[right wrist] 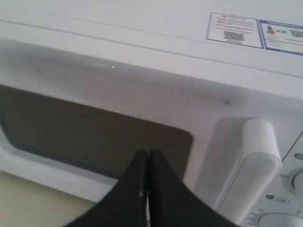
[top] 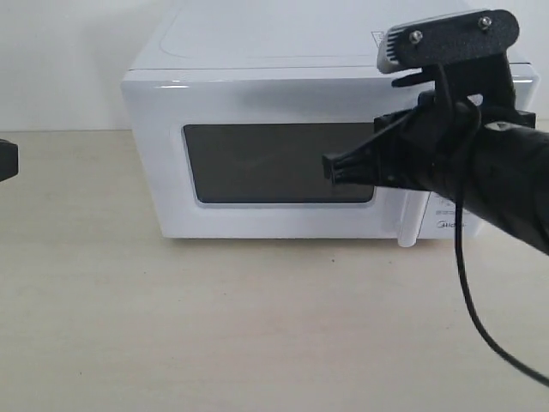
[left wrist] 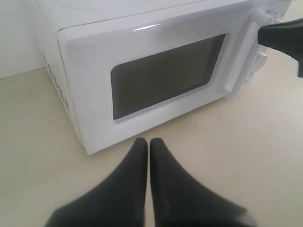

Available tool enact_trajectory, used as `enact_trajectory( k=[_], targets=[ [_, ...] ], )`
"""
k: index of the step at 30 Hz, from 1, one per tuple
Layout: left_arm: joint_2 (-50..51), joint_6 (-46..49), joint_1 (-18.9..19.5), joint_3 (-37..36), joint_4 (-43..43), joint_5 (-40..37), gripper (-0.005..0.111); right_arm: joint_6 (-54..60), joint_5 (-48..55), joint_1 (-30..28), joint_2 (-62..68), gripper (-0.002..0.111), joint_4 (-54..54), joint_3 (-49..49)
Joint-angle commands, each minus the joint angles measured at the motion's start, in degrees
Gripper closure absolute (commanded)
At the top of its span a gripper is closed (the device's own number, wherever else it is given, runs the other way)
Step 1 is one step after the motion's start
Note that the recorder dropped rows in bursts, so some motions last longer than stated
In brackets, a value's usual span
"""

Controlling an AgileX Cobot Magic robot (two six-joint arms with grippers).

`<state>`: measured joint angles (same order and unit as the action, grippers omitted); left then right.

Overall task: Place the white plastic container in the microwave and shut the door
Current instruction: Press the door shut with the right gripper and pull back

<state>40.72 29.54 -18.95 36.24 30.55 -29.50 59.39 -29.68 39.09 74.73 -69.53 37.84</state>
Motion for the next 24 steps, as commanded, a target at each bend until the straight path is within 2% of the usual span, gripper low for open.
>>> enact_trajectory(
  k=[1,6,24],
  targets=[
    [-0.4,-0.5,0.0,-0.3,-0.1,0.9,0.102,0.9,-0.8,5.9,-6.2,0.109,-0.3,-4.3],
    [-0.4,-0.5,0.0,-0.3,-0.1,0.9,0.102,0.6,0.4,8.9,-10.4,0.109,-0.2,-4.5],
    [-0.4,-0.5,0.0,-0.3,0.0,1.5,0.102,0.6,0.7,8.7,-14.6,0.109,-0.2,-4.5]
  ],
)
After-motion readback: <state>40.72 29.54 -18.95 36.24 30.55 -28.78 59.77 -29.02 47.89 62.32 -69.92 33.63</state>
